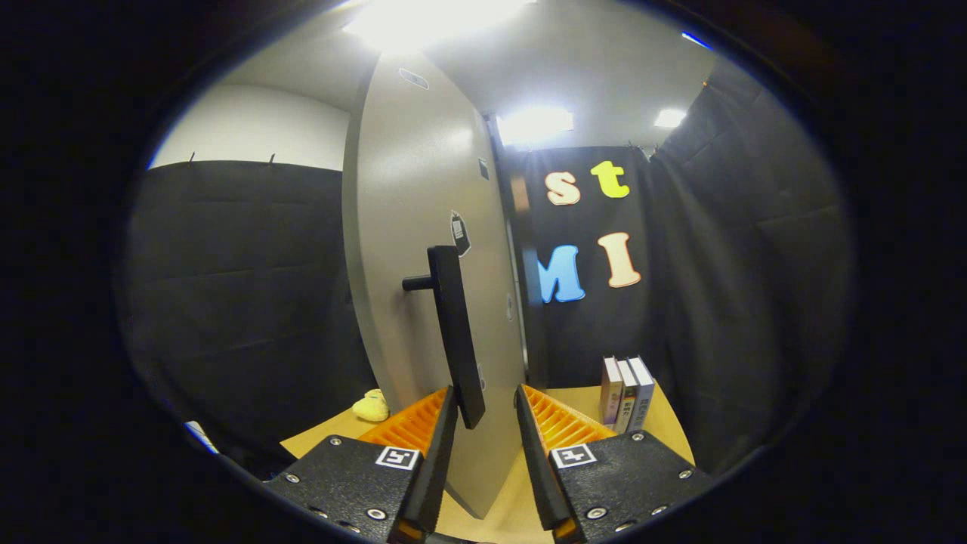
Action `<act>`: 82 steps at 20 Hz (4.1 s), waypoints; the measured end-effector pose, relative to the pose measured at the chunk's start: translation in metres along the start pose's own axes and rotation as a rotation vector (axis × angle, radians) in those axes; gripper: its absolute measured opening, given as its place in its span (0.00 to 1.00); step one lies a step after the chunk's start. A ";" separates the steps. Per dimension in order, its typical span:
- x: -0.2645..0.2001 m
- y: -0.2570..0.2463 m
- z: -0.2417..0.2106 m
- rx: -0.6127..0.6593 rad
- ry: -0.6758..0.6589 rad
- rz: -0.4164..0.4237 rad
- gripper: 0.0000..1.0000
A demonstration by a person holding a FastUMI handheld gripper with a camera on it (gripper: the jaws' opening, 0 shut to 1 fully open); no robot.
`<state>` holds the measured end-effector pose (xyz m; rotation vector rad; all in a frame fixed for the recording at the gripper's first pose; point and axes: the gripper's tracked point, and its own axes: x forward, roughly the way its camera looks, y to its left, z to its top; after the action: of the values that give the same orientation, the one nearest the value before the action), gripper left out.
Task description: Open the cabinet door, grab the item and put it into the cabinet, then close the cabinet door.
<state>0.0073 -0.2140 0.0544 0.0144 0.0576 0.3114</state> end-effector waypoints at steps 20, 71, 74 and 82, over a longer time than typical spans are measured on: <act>-0.039 0.092 -0.250 0.037 -0.002 -0.189 0.78; 0.150 0.219 -0.100 -0.191 0.085 -0.204 0.42; 0.186 0.212 -0.083 -0.209 0.073 -0.175 0.42; 0.314 0.165 -0.036 -0.208 0.032 -0.158 0.42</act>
<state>0.2533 0.0396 0.0049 -0.2005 0.0572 0.1590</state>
